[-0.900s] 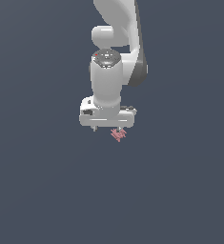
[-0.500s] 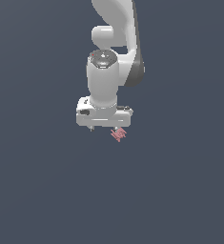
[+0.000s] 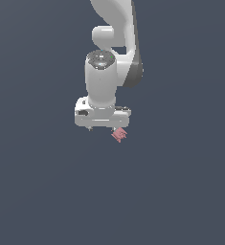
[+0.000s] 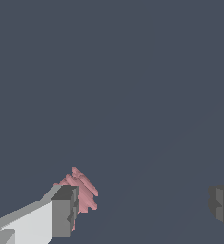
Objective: Pick up the object and move it to a goal position.
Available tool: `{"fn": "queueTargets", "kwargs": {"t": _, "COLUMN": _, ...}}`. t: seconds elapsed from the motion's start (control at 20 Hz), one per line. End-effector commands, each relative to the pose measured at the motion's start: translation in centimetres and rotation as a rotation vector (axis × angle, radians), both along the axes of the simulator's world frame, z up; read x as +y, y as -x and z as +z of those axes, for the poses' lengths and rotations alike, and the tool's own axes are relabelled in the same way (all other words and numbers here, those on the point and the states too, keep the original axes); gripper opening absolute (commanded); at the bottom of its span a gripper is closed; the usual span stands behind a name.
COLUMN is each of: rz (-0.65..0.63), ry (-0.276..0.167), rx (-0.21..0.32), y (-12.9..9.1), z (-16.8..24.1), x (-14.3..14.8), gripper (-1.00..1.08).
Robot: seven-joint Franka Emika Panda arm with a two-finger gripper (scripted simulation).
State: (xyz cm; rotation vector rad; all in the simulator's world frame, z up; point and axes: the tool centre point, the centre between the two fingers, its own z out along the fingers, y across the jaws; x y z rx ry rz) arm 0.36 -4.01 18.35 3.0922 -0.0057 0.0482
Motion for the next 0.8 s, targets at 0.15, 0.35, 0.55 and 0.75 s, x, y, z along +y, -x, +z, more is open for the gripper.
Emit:
{"fn": "queueTargets", "kwargs": {"t": 0.15, "rz": 0.038, "ry": -0.001, "rx": 0.004, "y": 0.3, "z": -0.6, "x": 0.4, "gripper": 1.0}}
{"fn": "queueTargets", "kwargs": {"t": 0.35, "rz": 0.098, "ry": -0.003, "rx": 0.009, "y": 0.8, "z": -1.4, "x": 1.1, "gripper": 1.0}}
{"fn": "queueTargets", "kwargs": {"t": 0.55, "rz": 0.183, "ry": -0.005, "rx": 0.016, "y": 1.6, "z": -2.6, "x": 2.0, "gripper": 1.0}}
{"fn": "queueTargets", "kwargs": {"t": 0.75, "rz": 0.294, "ry": -0.01, "rx": 0.024, "y": 2.7, "z": -4.2, "x": 3.2, "gripper": 1.0}}
